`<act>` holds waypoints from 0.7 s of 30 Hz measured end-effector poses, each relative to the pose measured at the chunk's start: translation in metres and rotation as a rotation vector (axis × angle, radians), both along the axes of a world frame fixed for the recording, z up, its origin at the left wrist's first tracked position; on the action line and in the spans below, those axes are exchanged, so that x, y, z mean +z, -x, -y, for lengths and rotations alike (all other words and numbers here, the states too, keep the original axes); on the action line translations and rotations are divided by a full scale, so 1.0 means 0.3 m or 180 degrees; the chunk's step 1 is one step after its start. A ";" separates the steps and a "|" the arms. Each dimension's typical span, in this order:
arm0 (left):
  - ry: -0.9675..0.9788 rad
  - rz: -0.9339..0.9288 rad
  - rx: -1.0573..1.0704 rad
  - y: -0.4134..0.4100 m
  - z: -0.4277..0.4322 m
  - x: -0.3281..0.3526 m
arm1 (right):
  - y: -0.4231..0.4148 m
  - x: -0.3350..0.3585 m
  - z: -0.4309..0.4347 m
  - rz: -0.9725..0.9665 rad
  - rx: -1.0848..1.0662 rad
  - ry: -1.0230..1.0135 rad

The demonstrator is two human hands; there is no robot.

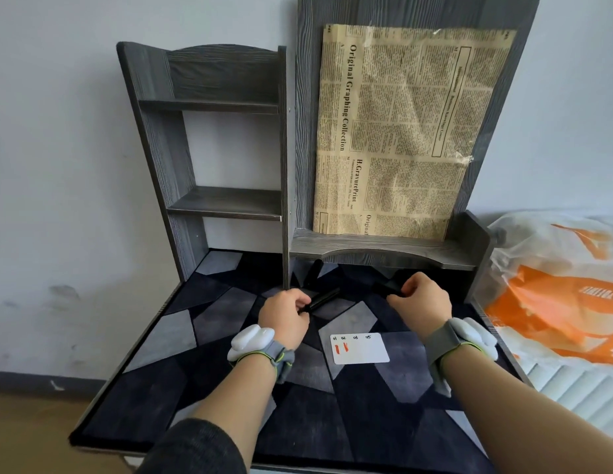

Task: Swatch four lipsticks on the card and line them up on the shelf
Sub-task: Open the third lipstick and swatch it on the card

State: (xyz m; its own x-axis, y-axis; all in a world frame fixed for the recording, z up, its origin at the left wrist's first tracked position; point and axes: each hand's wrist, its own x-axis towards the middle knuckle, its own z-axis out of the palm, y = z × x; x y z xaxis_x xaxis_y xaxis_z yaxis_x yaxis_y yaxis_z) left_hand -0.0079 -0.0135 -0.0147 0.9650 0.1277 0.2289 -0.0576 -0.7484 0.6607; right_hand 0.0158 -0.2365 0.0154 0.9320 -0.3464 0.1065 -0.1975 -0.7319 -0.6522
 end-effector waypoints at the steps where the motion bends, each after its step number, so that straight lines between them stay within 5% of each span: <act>1: -0.0011 -0.0013 0.0008 -0.002 0.003 -0.005 | -0.003 -0.003 0.000 -0.0037 0.0011 0.0140; 10: 0.0100 -0.0056 0.0061 -0.012 -0.002 -0.028 | -0.024 -0.024 -0.011 -0.0289 0.0222 0.0912; 21: 0.0076 -0.0079 0.0010 -0.007 -0.003 -0.040 | -0.028 -0.050 0.008 -0.0181 0.0255 0.0759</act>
